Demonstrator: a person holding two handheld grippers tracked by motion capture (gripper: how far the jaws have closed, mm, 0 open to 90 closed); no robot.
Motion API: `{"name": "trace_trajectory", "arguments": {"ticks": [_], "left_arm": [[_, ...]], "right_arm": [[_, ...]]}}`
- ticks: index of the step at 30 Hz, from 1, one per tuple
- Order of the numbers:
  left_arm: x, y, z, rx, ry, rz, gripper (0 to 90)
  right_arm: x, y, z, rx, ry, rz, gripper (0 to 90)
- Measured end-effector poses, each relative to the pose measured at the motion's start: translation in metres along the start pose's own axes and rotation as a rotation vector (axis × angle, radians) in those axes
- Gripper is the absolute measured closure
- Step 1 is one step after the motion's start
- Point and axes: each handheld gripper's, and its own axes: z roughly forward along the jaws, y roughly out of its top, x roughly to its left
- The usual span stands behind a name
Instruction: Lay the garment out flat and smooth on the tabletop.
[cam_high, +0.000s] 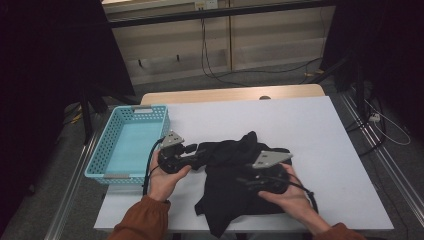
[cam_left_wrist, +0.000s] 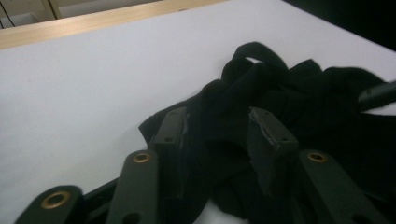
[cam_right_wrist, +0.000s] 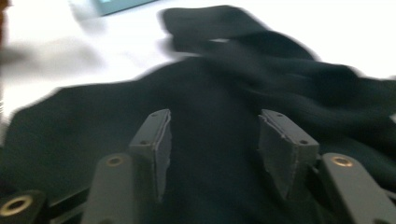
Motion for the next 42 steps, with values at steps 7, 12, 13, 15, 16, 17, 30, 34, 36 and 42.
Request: {"name": "trace_trajectory", "arguments": {"ticks": [7, 12, 13, 15, 16, 17, 30, 34, 36, 42], "left_arm": [[0.002, -0.002, 0.002, -0.012, 0.004, -0.004, 35.9], [0.006, -0.003, 0.005, -0.014, 0.029, -0.032, 27.7], [0.007, -0.004, 0.006, -0.012, 0.029, -0.032, 26.5], [0.008, -0.005, 0.008, -0.015, 0.017, -0.037, 24.7], [0.009, -0.005, 0.009, -0.015, 0.018, -0.038, 24.1], [0.009, -0.006, 0.009, -0.013, 0.024, -0.039, 23.7], [0.009, -0.007, 0.012, -0.006, 0.042, -0.032, 21.8], [0.009, -0.007, 0.012, -0.006, 0.042, -0.034, 21.9], [0.008, -0.007, 0.012, -0.003, 0.041, -0.033, 21.9], [0.006, -0.007, 0.013, 0.004, 0.034, -0.025, 22.8]], "right_arm": [[0.04, 0.014, 0.055, 0.059, 0.055, -0.042, 36.5], [0.053, 0.016, 0.075, 0.062, 0.037, -0.041, 30.2], [0.055, 0.016, 0.077, 0.056, 0.04, -0.039, 30.1], [0.058, 0.018, 0.078, 0.041, 0.046, -0.033, 27.8], [0.06, 0.019, 0.079, 0.036, 0.049, -0.034, 25.6], [0.062, 0.019, 0.081, 0.042, 0.052, -0.043, 25.1], [0.056, 0.009, 0.077, 0.073, -0.025, 0.002, 81.7], [0.05, 0.006, 0.058, 0.025, -0.015, 0.001, 83.4], [0.047, 0.004, 0.044, 0.003, -0.017, 0.005, 83.6], [0.034, -0.006, -0.003, -0.045, -0.054, 0.012, 84.0]]}}
